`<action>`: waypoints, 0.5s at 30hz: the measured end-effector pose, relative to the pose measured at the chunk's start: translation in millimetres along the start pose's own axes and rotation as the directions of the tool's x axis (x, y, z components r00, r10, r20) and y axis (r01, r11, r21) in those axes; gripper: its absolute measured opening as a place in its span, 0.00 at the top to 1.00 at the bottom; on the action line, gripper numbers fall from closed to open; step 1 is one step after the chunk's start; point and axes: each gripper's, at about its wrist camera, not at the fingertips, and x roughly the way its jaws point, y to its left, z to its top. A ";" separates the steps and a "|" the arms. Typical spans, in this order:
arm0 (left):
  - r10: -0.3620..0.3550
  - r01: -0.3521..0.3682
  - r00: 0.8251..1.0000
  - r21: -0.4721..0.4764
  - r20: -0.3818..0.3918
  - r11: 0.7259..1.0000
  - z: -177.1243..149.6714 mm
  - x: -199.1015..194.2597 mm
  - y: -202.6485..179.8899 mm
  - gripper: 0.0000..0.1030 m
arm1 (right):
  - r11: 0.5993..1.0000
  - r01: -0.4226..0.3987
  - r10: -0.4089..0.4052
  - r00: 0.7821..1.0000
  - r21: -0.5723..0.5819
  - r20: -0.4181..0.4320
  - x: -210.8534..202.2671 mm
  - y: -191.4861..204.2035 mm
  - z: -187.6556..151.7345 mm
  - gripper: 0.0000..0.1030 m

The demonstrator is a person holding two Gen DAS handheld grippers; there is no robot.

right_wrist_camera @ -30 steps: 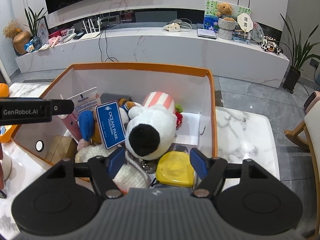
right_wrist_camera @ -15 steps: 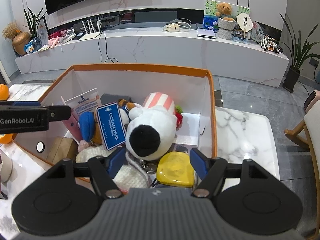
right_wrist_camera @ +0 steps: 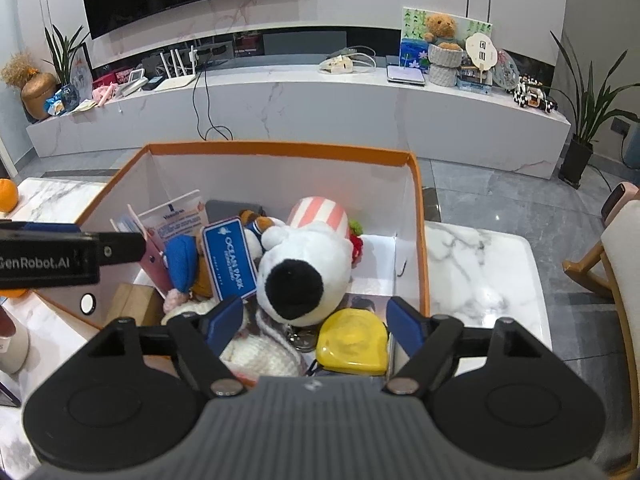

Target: Organize objects

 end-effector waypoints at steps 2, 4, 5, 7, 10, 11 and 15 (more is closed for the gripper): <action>0.011 -0.011 1.000 0.000 -0.013 1.000 -3.1 -3.7 -3.4 0.04 | 1.000 0.012 -0.012 1.000 -0.002 0.012 -4.7 3.0 -0.2 0.15; 0.019 -0.019 1.000 -0.006 -0.012 1.000 -6.4 -9.1 -4.9 0.04 | 1.000 0.023 -0.023 0.999 -0.007 0.026 -10.0 6.3 -0.3 0.13; 0.019 -0.019 1.000 -0.008 -0.007 1.000 -7.6 -12.2 -5.5 0.04 | 1.000 0.023 -0.023 0.999 -0.008 0.030 -12.9 8.0 -0.5 0.11; 0.028 -0.028 1.000 -0.015 0.000 0.999 -9.0 -19.3 -7.0 0.04 | 1.000 0.024 -0.024 0.999 -0.008 0.039 -18.2 10.5 -0.9 0.09; 0.040 -0.040 0.999 -0.016 0.020 0.999 -10.6 -27.5 -6.7 0.02 | 1.000 0.026 -0.026 0.998 -0.003 0.049 -26.4 12.8 -2.2 0.08; 0.043 -0.043 0.999 -0.020 0.023 0.999 -11.7 -29.5 -6.6 0.01 | 1.000 0.027 -0.027 0.998 -0.004 0.052 -29.2 13.9 -2.8 0.08; 0.030 -0.029 0.999 -0.038 0.024 0.999 -16.4 -33.8 -6.0 0.01 | 0.999 0.050 -0.049 0.997 -0.011 0.064 -38.5 19.7 -7.0 0.04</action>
